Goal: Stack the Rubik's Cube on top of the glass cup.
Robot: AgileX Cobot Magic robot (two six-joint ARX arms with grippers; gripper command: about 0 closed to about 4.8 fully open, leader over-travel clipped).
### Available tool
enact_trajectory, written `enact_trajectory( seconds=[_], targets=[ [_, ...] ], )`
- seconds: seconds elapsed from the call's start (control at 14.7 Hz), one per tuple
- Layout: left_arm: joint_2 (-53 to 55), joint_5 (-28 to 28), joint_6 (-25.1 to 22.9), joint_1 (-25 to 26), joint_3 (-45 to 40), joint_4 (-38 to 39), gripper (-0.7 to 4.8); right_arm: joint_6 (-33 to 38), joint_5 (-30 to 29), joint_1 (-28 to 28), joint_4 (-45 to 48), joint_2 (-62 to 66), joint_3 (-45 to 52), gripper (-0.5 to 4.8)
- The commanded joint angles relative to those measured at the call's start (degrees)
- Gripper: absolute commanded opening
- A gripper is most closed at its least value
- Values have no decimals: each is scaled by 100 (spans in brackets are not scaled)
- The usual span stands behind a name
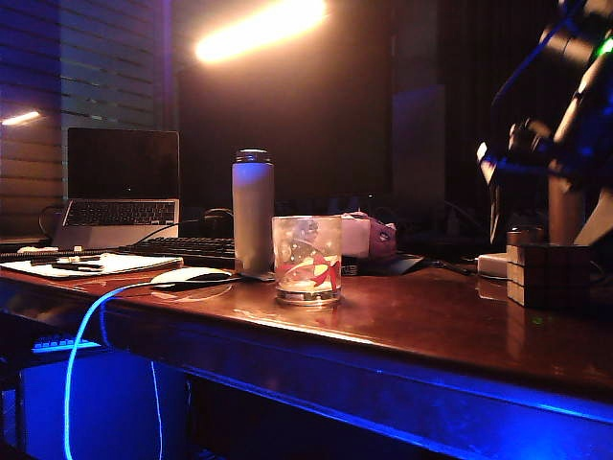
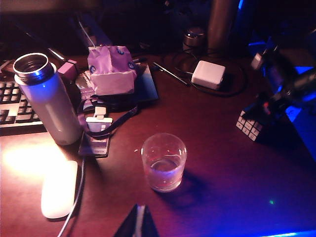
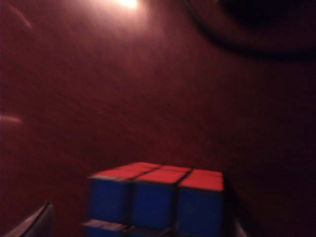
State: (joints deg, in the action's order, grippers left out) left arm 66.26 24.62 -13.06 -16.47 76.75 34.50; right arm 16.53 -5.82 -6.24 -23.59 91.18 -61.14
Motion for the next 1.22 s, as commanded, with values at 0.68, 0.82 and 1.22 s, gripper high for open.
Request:
enact_trajectory(
  seconds=[0.68,0.82,1.22],
  targets=[
    [-22,177,20,-2,37,-98,-3,-424,-7,-4,-197,155,-15,479],
    [-22,177,20,-2,37,-98,-3,-481,-7,-4,-208,155,-15,479],
    [-22,177,20,-2,37,-90,-3,-654,-205,0,-216,151,-15,417]
  ],
)
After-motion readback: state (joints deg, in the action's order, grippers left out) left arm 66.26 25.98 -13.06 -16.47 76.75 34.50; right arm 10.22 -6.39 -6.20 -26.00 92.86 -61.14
